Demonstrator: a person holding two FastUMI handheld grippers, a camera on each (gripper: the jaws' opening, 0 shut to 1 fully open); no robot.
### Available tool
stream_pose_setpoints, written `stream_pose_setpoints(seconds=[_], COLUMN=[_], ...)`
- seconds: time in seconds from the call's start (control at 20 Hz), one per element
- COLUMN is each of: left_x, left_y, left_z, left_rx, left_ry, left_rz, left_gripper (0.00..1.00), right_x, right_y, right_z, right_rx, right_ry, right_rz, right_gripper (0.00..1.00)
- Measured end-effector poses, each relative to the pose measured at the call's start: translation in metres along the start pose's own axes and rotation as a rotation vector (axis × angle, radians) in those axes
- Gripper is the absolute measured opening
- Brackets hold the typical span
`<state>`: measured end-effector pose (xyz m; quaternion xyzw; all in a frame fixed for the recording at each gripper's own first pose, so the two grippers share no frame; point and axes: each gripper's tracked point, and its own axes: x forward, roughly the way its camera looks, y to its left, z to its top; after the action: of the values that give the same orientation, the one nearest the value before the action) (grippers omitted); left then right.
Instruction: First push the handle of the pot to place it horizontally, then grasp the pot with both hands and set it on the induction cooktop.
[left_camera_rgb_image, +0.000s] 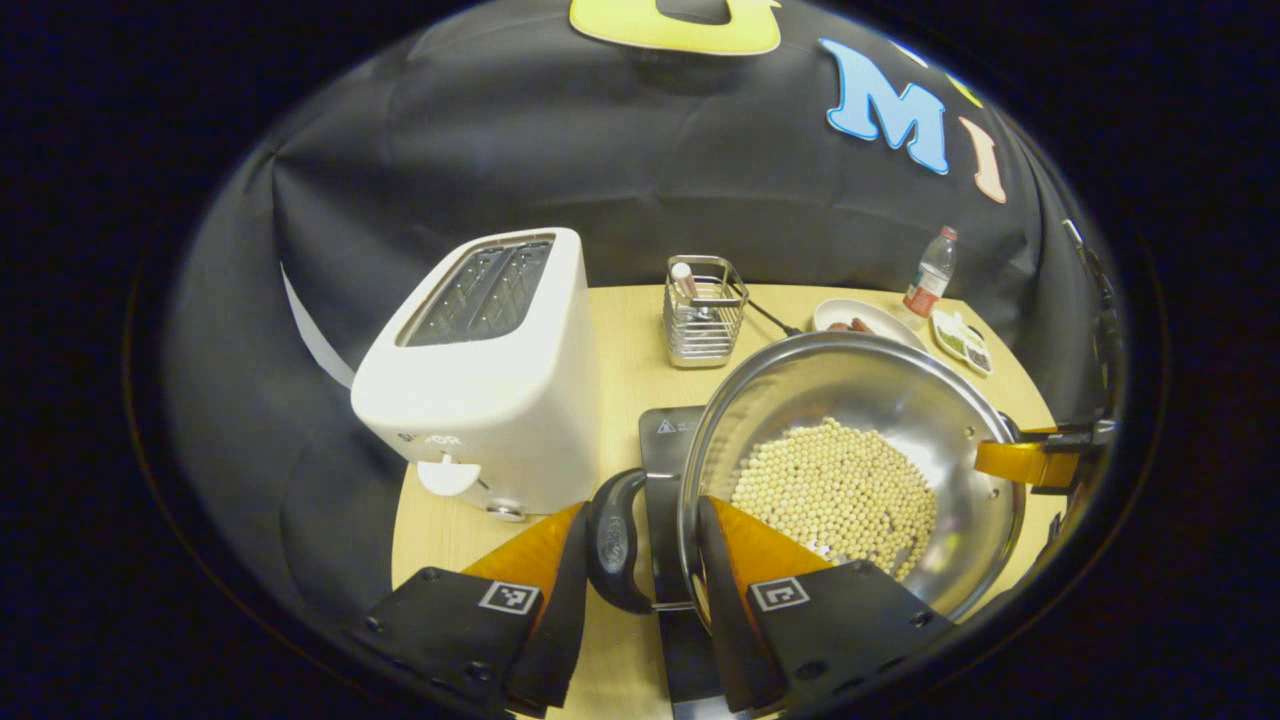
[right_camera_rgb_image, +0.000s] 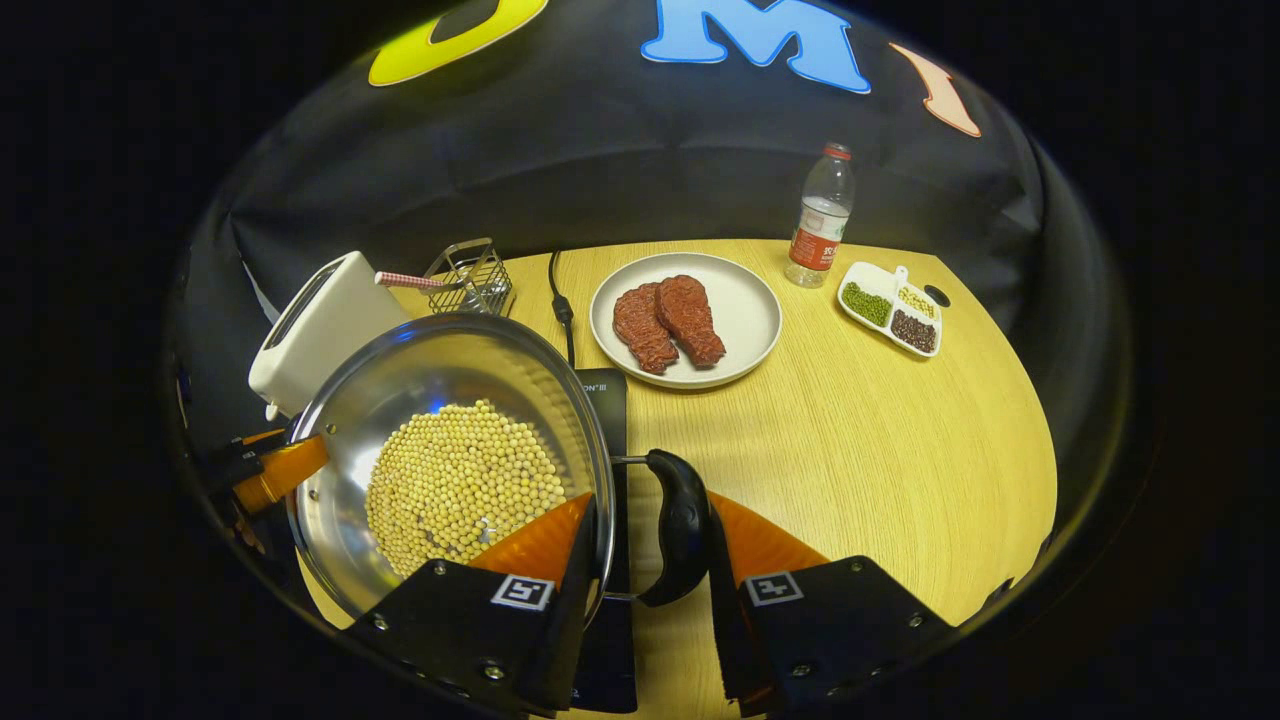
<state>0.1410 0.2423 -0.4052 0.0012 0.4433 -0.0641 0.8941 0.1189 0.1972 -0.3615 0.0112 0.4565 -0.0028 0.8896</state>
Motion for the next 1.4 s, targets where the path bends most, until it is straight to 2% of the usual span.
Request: stream_pose_setpoints(seconds=[0.1,0.15,0.2,0.35,0.4,0.5,0.6,0.8,0.95,1.25,1.3,1.35,1.4], left_x=[0.0,0.0,0.0,-0.013,-0.019,-0.038,-0.064,-0.134,-0.187,-0.28,-0.301,-0.317,-0.333], left_y=[0.0,0.001,0.005,0.014,0.015,0.018,0.009,-0.048,-0.122,-0.254,-0.27,-0.287,-0.301], left_z=[0.001,0.001,0.005,0.011,0.014,0.022,0.037,0.068,0.095,0.156,0.166,0.174,0.181], left_rx=[0.004,0.007,0.01,-0.011,-0.028,-0.049,-0.066,-0.073,-0.072,-0.054,-0.05,-0.048,-0.049], left_ry=[-0.009,-0.02,-0.05,-0.101,-0.118,-0.165,-0.227,-0.356,-0.473,-0.704,-0.746,-0.786,-0.818], left_rz=[0.003,0.009,0.023,0.066,0.073,0.102,0.11,0.088,0.042,0.028,0.039,0.042,0.046], left_gripper=[0.6,0.64,0.64,0.96,0.96,0.96,0.96,0.96,0.95,0.95,0.96,0.99,0.99], right_x=[0.002,0.004,0.004,-0.006,-0.01,-0.023,-0.041,-0.101,-0.156,-0.265,-0.282,-0.297,-0.31], right_y=[0.001,0.003,0.002,-0.008,-0.01,-0.016,-0.026,-0.051,-0.072,-0.134,-0.143,-0.154,-0.163], right_z=[0.0,0.0,0.002,0.013,0.017,0.023,0.03,0.057,0.079,0.114,0.12,0.123,0.124], right_rx=[0.012,0.019,0.011,-0.031,-0.031,-0.027,-0.03,-0.037,-0.066,-0.088,-0.088,-0.088,-0.089], right_ry=[-0.007,-0.016,-0.023,-0.083,-0.105,-0.142,-0.191,-0.342,-0.472,-0.684,-0.72,-0.755,-0.783], right_rz=[0.015,0.027,0.033,0.016,0.018,0.034,0.051,0.109,0.134,0.121,0.116,0.109,0.11], right_gripper=[0.55,0.55,0.55,0.68,0.78,0.89,0.89,0.89,0.89,0.89,0.93,0.91,0.98])
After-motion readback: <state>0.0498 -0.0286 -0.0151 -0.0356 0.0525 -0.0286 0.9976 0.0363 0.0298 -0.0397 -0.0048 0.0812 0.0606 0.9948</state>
